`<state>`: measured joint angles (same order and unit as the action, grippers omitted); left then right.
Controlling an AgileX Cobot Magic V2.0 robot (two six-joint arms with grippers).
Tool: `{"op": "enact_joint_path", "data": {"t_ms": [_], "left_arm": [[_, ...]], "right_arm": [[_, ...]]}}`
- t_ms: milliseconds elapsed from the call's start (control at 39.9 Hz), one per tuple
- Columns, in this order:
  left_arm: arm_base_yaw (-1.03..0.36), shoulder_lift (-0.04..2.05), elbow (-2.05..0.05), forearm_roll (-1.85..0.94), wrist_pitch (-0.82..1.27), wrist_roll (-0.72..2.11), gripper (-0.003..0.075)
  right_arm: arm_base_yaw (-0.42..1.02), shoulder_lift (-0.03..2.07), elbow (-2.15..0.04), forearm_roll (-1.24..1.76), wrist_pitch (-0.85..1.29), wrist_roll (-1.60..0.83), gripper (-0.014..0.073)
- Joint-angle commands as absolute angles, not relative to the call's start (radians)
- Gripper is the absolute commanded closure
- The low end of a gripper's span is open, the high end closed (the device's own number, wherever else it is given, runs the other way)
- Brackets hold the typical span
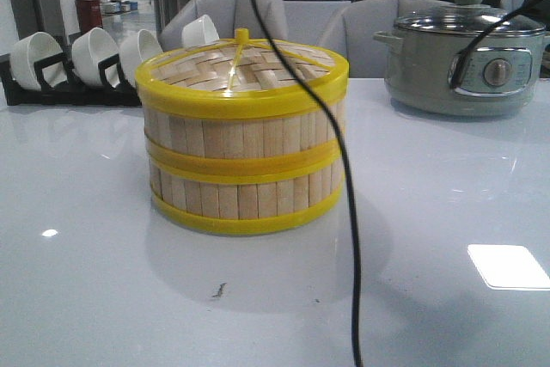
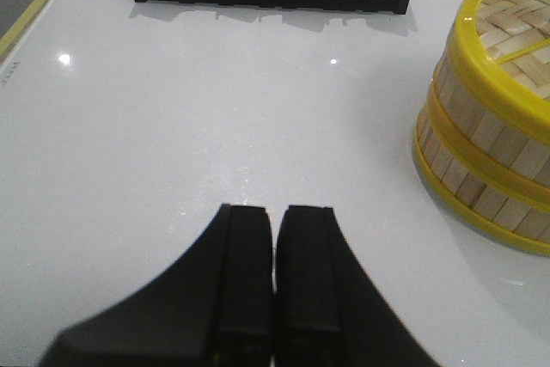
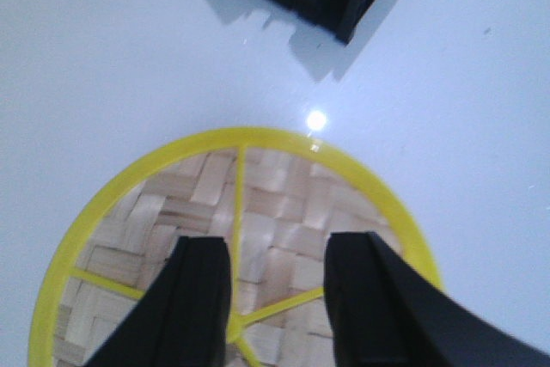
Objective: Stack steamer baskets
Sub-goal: 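Open the right gripper and raise it away from the lid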
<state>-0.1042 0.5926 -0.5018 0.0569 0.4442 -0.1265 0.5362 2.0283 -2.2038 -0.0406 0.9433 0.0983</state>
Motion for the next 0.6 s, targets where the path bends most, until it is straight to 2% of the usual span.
{"op": "enact_joint_path", "data": {"t_ms": [0,175,576], "left_arm": [[-0.112,0.592,-0.531,0.060,0.364,-0.132,0.0637],[-0.112,0.592,-0.531,0.060,0.364,-0.132,0.0637],[-0.112,0.592,-0.531,0.060,0.364,-0.132,0.0637]], "right_arm": [[0.484,1.878,-2.185,-0.065,0.836,0.089,0.0218],[0.379,1.685,-1.963,-0.065,0.713,0.089,0.0223],[0.097,1.137,-1.203,-0.065,0.315,0.089,0.0223]]}}
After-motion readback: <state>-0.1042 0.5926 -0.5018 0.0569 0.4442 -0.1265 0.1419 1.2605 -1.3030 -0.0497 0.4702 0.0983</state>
